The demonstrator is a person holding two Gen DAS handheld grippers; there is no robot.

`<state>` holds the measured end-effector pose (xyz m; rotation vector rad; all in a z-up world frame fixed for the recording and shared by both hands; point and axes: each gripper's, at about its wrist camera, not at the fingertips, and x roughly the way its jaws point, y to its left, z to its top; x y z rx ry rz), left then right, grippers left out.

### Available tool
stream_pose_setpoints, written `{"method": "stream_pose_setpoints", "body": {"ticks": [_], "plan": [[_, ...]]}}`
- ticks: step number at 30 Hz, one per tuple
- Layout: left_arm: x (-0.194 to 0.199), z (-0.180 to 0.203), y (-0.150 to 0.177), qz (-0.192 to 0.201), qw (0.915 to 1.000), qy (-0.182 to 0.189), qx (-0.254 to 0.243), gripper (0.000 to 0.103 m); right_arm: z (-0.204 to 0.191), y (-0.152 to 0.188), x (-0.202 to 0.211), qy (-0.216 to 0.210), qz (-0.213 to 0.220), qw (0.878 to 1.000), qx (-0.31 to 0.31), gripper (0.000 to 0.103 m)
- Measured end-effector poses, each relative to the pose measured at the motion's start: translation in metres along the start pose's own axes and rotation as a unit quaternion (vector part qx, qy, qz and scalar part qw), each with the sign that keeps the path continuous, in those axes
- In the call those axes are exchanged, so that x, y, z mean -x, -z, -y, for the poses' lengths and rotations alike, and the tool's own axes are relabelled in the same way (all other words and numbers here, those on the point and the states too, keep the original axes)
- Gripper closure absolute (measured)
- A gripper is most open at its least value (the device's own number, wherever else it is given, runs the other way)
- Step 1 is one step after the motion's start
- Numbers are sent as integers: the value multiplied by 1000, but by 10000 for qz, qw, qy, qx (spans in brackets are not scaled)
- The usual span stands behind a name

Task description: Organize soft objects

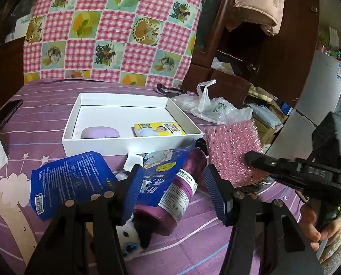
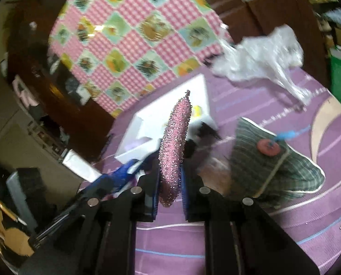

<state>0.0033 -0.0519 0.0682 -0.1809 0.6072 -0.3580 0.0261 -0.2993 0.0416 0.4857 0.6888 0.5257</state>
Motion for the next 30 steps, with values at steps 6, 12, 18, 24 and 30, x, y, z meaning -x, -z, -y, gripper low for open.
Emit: {"method": "stream_pose_setpoints", "body": {"ticks": [6,12,18,24,30], "plan": [[2,-3,-1,-8,10000,-34,50,47,-24,8,-7,-156,-67,9985,514,85],[12,-8,-7,82,9998,-140,65,47,-35,6,-12,-92,-67,9972,741,85],[26,-29,-11,121,9990,-318,291,47,-51,-4,-22,-228,-193,9965,779,85],[43,-43,-14,204,9979,-529,309,46,-71,-1,-41,-270,-443,9942,937,85],[60,-69,-8,269,9954,-790,476,38,-78,-1,-56,-301,-541,9935,954,85]]}}
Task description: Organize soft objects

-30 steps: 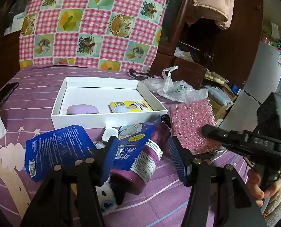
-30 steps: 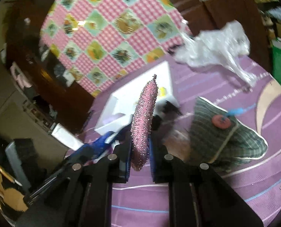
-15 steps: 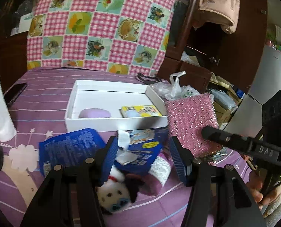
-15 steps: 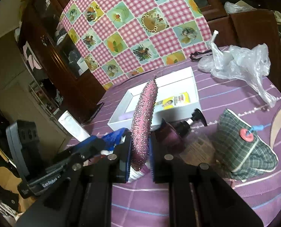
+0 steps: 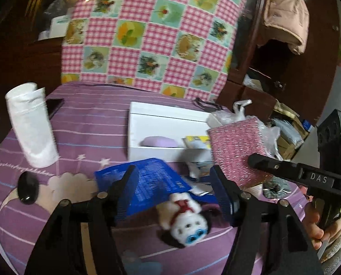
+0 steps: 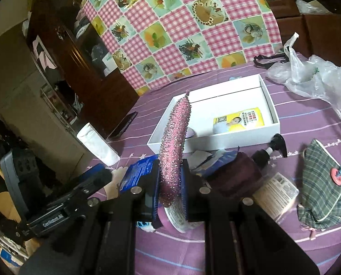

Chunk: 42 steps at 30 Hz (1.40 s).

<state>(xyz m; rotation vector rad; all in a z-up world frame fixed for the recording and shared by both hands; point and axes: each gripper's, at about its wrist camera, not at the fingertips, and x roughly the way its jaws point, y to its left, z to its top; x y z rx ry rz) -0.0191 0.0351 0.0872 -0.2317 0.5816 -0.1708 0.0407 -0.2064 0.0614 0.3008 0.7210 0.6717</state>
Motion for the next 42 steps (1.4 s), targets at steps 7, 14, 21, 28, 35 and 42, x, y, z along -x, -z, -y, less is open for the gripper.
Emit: {"method": "stream_pose_setpoints", "body": {"ticks": [7,14,21,28,35,42], "plan": [[-11,-15,17,-315,9990,181,271,35,10,8,0,-35,0,9999,-99,85],[-29,5,32,-844,9955,413,76,35,23,10,11,31,115,9996,-249,85],[-56,13,46,-1413,9898,166,-52,36,23,10,12,36,135,9997,-182,85],[-68,11,50,-1601,9864,318,172,60,21,11,12,30,121,9998,-151,85],[-48,14,44,-1328,9910,151,9,70,18,12,13,1,148,9998,-150,85],[-28,15,30,-993,9950,136,-29,70,15,10,18,-57,206,9996,-164,85]]}}
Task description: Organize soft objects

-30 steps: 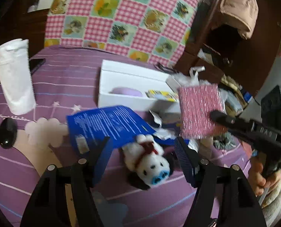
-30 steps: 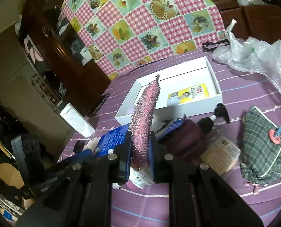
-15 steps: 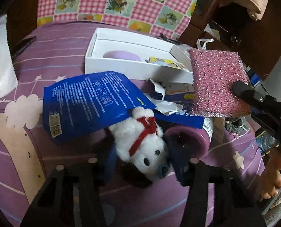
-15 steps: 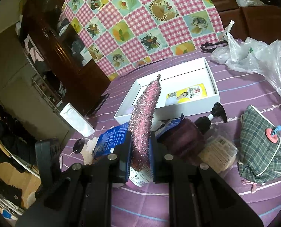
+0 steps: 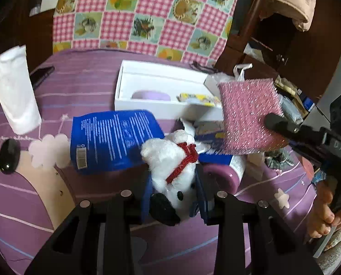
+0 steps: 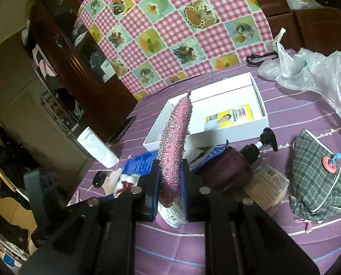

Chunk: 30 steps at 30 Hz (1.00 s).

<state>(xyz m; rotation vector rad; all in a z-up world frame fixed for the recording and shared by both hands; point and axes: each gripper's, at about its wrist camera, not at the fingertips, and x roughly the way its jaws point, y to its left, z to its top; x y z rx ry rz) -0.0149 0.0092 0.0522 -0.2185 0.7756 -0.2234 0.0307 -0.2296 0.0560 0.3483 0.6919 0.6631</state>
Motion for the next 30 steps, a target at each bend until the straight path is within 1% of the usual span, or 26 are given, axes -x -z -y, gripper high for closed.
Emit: {"method": "stream_pose_setpoints", "body": {"ticks": [7,14,17,21,25,28,30], "plan": [[10,1,-25,206,9998,34,-4,70,-1,-12,1,-36,33,10000,-44,85],[0,-7,-63,360,9991,160,168,70,9,-34,-13,108,-73,9997,-209,85],[-10,-8,-80,386,9987,229,221,70,15,-48,-22,168,-89,9993,-318,85],[-29,-10,-99,384,9987,223,269,70,23,-69,-39,279,-138,9987,-413,85],[-54,-15,-117,277,9982,309,427,70,33,-86,-55,491,-242,9970,-545,85],[-75,-16,-127,172,9974,419,559,70,48,-98,-67,714,-276,9946,-705,85],[-91,-12,-133,72,9973,489,551,70,58,-104,-76,902,-322,9926,-742,85]]}}
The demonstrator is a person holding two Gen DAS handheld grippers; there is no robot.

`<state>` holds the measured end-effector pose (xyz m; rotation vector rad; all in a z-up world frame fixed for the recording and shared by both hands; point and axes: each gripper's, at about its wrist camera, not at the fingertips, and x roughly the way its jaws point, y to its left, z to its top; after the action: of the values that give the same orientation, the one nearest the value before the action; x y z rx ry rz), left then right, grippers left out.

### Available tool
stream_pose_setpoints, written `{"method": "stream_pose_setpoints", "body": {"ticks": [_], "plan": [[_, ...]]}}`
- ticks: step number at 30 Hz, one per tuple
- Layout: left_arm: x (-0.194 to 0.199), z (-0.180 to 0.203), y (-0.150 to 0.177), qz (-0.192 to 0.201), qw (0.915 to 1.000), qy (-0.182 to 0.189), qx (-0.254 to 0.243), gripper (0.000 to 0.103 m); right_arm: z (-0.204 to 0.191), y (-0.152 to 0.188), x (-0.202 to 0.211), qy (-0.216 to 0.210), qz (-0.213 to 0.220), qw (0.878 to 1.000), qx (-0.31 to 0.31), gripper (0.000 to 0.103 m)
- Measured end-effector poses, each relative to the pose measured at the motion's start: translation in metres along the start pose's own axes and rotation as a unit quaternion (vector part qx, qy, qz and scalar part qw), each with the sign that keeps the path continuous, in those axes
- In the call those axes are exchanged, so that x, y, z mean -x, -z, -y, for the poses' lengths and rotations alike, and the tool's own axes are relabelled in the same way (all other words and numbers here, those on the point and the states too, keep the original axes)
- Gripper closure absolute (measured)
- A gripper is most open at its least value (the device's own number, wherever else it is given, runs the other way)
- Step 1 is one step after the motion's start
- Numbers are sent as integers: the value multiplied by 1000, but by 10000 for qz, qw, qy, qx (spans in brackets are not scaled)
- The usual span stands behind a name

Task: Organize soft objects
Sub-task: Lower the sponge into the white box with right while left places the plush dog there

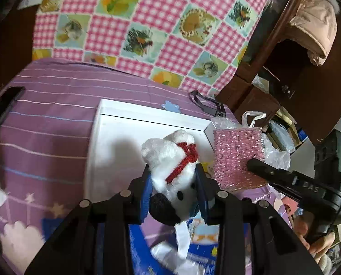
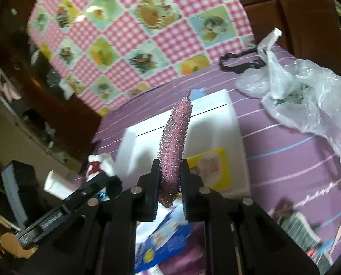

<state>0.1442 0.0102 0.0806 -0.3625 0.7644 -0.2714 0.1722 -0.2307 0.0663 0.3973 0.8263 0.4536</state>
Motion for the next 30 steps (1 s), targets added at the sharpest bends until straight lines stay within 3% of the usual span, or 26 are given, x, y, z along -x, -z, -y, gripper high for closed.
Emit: {"method": "stream_pose_setpoints", "body": {"ticks": [4,7,9,13,15,20,23,25,30], "plan": [[-32,6,-4,-171,9998,-88,-52,70,12,-10,-25,254,-254,9993,144,85],[-58,13,-2,-420,9972,-561,-261,70,19,-9,-43,-59,-593,9982,74,85],[-71,17,2,-643,9929,-891,-458,70,20,-6,-51,-11,-702,9974,126,85],[-84,19,9,-777,9903,-1008,-561,69,21,-1,-61,637,-966,9921,482,85],[-86,18,8,-813,9911,-943,-479,69,20,-2,-58,751,-971,9907,592,85],[-89,19,11,-765,9930,-818,-385,68,7,0,-52,1556,-918,9756,1248,80],[-87,20,13,-683,9927,-882,-458,62,5,2,-56,1800,-818,9684,1519,74],[-85,22,13,-613,9924,-928,-532,59,5,2,-57,1827,-711,9679,1574,64],[-74,33,12,-309,9920,-915,-814,40,6,0,-53,1798,-657,9693,1542,62]]}}
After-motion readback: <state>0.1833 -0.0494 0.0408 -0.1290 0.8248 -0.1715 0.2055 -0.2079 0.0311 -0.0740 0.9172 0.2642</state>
